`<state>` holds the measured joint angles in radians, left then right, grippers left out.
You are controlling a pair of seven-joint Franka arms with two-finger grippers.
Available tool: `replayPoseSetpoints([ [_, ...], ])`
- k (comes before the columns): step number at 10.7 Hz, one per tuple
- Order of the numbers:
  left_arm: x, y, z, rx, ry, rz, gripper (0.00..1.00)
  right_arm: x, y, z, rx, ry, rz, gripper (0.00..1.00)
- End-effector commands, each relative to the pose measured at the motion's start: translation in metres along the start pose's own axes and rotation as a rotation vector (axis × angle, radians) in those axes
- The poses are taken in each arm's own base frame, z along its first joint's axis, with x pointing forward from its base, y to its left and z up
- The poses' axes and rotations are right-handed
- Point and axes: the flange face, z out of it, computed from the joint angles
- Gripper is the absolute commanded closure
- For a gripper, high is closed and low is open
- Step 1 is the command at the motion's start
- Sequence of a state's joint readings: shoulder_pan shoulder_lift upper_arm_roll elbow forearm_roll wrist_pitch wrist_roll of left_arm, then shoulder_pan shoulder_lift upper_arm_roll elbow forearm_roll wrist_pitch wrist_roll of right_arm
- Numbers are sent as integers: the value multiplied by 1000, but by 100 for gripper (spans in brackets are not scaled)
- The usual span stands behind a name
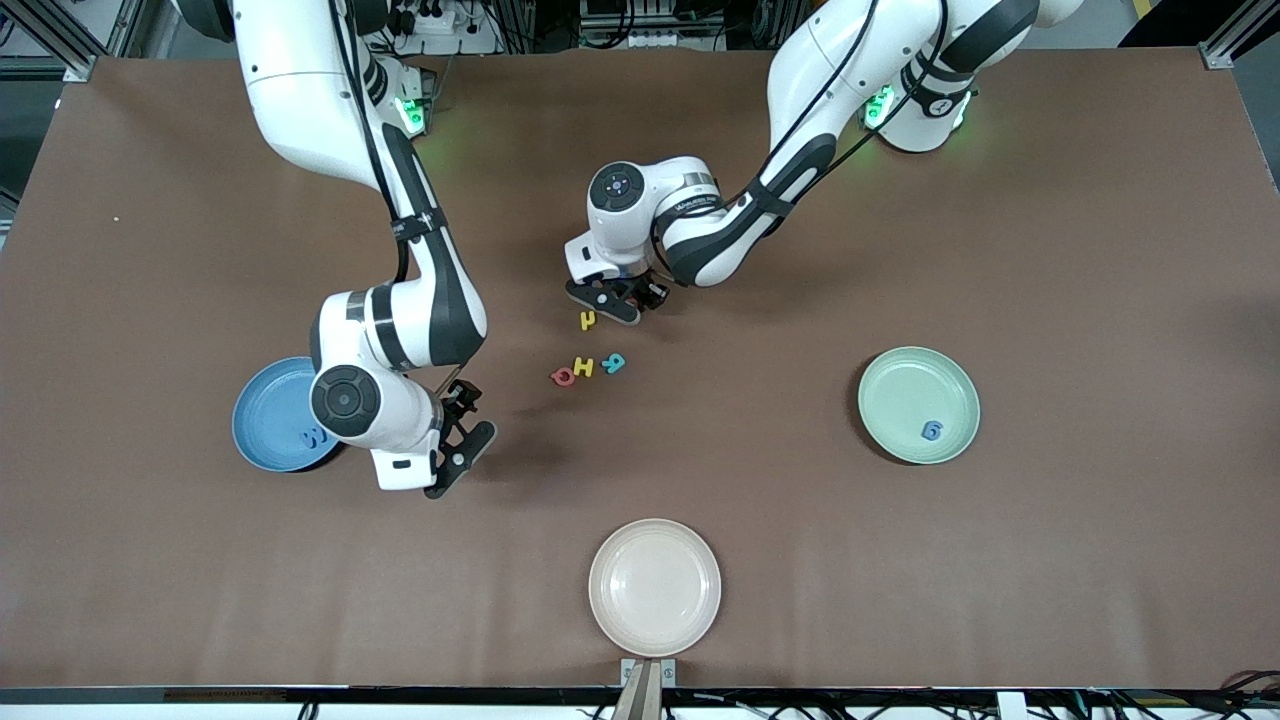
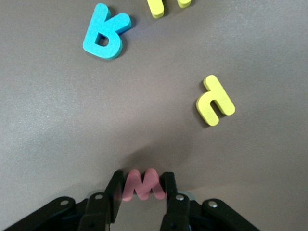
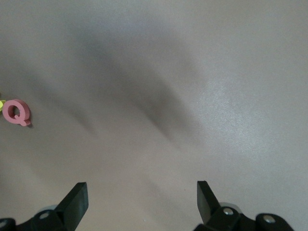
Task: Sort uppercase to blue plate, lowercase to green plate
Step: 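Drop the m on the green plate while the right gripper returns to letters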
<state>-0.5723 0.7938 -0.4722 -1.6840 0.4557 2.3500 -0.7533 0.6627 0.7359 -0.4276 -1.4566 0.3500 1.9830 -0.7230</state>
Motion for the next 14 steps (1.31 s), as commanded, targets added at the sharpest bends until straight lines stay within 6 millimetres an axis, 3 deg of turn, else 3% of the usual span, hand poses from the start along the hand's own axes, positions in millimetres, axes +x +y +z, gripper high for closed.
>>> replayPoseSetpoints([
  [1, -4, -12, 17, 41, -13, -7, 85, -2, -2, -7, 14, 23, -14, 0],
  [3, -2, -14, 12, 42, -9, -11, 91, 6, -12, -7, -1, 34, -38, 0],
  [5, 11, -36, -10, 70, -3, -44, 91, 12, -20, -7, -9, 40, -67, 0],
  [7, 28, -73, -48, 78, 7, -113, 91, 15, -21, -6, -23, 51, -94, 0],
  [8, 36, -96, -64, 81, 5, -148, 91, 22, -31, -7, -32, 58, -111, 0],
  [10, 53, -156, -99, 75, 17, -194, 91, 38, -58, -7, -49, 69, -155, 0],
  [11, 59, -192, -111, 67, 5, -240, 93, 49, -80, -4, -62, 74, -192, 0],
  [14, 68, -335, -122, 47, -15, -241, 92, 75, -138, 14, -94, 74, -286, 0],
])
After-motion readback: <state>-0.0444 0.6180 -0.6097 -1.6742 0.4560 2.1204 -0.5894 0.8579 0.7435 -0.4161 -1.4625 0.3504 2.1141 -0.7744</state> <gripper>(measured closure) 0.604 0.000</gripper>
